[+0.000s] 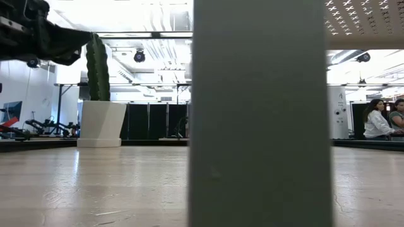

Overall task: Pick & Place Mini shaped plates
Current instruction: Return to Home Position

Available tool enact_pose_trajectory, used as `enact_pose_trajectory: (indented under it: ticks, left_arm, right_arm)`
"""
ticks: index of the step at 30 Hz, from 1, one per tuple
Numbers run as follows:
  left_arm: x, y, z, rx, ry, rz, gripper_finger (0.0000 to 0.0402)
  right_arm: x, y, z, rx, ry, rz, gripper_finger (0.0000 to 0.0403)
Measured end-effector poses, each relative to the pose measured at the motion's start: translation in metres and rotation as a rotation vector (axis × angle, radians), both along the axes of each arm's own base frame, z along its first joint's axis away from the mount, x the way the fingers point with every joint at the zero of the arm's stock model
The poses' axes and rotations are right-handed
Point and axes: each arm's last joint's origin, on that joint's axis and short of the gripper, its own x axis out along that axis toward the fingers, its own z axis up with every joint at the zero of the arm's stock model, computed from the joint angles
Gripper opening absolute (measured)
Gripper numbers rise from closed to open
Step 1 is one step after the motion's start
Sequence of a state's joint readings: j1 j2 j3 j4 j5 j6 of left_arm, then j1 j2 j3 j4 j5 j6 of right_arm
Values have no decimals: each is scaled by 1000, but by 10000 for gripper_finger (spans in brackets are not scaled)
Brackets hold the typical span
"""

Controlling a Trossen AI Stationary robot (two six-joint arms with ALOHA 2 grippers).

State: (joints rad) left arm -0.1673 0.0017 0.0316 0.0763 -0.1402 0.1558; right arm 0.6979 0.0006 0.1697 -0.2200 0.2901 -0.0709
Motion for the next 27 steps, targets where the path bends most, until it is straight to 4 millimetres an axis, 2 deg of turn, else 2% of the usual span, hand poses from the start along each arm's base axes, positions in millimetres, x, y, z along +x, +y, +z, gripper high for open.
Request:
enact_pose_trajectory:
  ticks: [2,7,13,21,27]
  left_arm:
    - [1,0,-6,1,5,0,0]
    - [2,0,-5,-19,-1,1,0]
    - [2,0,-6,-23,4,8,0]
    - [2,0,-6,-22,9,9,0]
    - [2,0,-7,-22,10,9,0]
  right_arm:
    - [0,0,-1,-6,-3,1,8]
    - [2,2,-9,-27,15,1,8]
    - [5,4,-28,-61,58,3,8]
    - [8,8,-26,-67,-53,35,8]
    - [8,8,-26,-81,-71,33,8]
